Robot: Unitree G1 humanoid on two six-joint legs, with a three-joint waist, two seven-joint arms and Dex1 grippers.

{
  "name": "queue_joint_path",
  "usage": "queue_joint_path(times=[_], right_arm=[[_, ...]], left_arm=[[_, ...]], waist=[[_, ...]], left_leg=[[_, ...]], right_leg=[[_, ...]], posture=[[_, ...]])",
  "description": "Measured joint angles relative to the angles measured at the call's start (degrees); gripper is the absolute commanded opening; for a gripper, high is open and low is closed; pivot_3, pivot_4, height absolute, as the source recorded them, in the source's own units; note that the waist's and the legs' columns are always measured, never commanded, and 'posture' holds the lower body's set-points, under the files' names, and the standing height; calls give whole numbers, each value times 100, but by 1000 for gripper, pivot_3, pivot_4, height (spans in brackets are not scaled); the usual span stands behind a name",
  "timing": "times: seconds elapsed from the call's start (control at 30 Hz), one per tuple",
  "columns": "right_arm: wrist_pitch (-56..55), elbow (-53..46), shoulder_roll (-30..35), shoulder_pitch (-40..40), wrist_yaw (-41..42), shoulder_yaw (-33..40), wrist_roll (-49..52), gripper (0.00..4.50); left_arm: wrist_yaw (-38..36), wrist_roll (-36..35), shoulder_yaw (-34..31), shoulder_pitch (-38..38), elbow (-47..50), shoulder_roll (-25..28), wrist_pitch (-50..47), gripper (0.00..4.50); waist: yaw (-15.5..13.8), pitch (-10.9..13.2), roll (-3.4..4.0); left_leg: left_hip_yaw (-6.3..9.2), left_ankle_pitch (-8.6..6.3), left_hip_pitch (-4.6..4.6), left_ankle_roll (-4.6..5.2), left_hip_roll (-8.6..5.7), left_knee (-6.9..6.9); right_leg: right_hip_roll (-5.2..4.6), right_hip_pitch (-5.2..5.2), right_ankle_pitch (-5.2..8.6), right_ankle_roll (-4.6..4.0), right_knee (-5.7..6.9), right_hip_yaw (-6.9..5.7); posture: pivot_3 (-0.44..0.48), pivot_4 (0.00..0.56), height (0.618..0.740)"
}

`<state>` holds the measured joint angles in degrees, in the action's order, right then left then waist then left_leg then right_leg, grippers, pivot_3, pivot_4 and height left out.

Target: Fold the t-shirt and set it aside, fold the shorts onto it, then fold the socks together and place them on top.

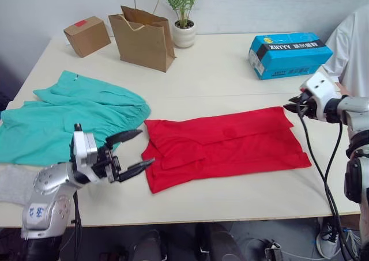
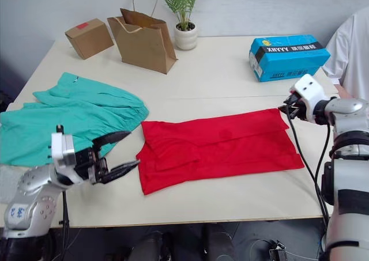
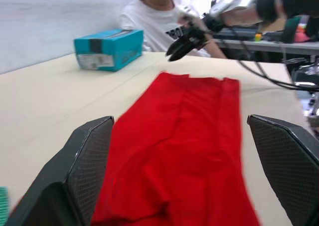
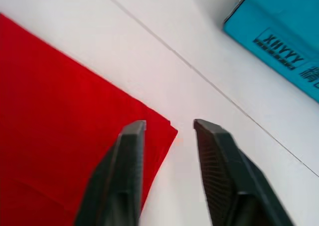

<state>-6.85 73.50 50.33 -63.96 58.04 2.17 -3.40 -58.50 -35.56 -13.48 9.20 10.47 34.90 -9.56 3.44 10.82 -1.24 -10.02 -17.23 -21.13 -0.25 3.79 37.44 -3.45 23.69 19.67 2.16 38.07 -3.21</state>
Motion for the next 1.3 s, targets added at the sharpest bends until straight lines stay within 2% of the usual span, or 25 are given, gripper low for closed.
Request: queue_joint_path(times=[0.07,0.13,0.17,0.27,0.37,0.47,0.57,0.63,0.73,0.9,1.07,1.3], right_arm=[[580,-345,250,108,360,158,219,3226],[1661,-1379,569,691,964,258,492,3921],[2052,-1661,593,875,1130,262,564,3921],[4395,-3623,797,2162,1263,447,1165,3921],[6595,-5658,700,3187,888,1289,1970,3921],[8567,-7400,230,3855,259,2445,2528,3921],[9687,-8485,-471,4784,-619,3169,3168,3921],[9888,-8714,-760,5198,-1145,3437,3428,3921],[9906,-9122,-992,5606,-2051,4003,3919,4476],[9905,-9510,-1532,5865,-3341,4333,4924,4476],[9905,-9447,-1701,5906,-4704,4601,6193,4476],[9907,-8991,-1764,5756,-6374,4759,7743,4476]], left_arm=[[-31,220,150,526,-495,85,1,4500],[-191,522,365,1133,-1167,190,93,4500],[-253,607,371,1228,-1335,237,150,4500],[-568,937,631,1799,-2052,187,649,4500],[-976,1286,1010,2639,-2966,114,1007,4500],[-1123,1736,1333,3505,-4004,-135,1327,4500],[-1264,2184,1751,4160,-4934,-405,1341,4500],[-1328,2368,1879,4283,-5305,-485,1336,4500],[-1115,2601,1918,4549,-5953,-737,1262,4500],[-725,2729,1792,4904,-6760,-1100,1644,4500],[-470,3169,1906,4947,-7356,-1179,2041,4500],[-297,3570,1973,5423,-7828,-1239,1948,4500]], waist=[[-36,0,0],[-91,0,-1],[-91,-1,0],[-105,-1,2],[-156,-1,4],[-194,-3,2],[-253,-15,-22],[-261,-14,-18],[-226,-13,-20],[-158,-13,-25],[-173,-11,-27],[-178,-8,-34]], left_leg=[[1,0,0,0,1,-1],[5,0,-1,0,3,-4],[3,-2,-2,0,3,-4],[0,-4,-10,-2,5,-1],[1,0,-14,-7,5,15],[18,1,-13,-8,3,32],[26,-7,-21,4,1,37],[10,-13,-29,16,-7,37],[8,-14,-40,18,-5,43],[9,-12,-31,13,-1,43],[9,-11,-31,11,0,42],[9,-11,-33,13,-2,42]], right_leg=[[1,-1,0,0,-2,-1],[1,-2,0,0,-6,-6],[0,-2,0,1,-7,-6],[-2,9,0,1,3,-9],[1,21,0,1,31,-9],[1,10,0,0,41,-11],[-2,0,0,0,25,-21],[-12,13,-1,2,26,-18],[-10,23,-2,5,27,-17],[-4,21,-2,5,37,-16],[-3,21,-2,5,35,-14],[-3,21,-2,6,33,-14]], posture=[[0,150,740],[0,150,740],[0,150,740],[0,150,740],[0,150,740],[0,150,740],[0,150,740],[0,150,740],[0,150,740],[0,150,740],[0,150,740],[0,150,740]])
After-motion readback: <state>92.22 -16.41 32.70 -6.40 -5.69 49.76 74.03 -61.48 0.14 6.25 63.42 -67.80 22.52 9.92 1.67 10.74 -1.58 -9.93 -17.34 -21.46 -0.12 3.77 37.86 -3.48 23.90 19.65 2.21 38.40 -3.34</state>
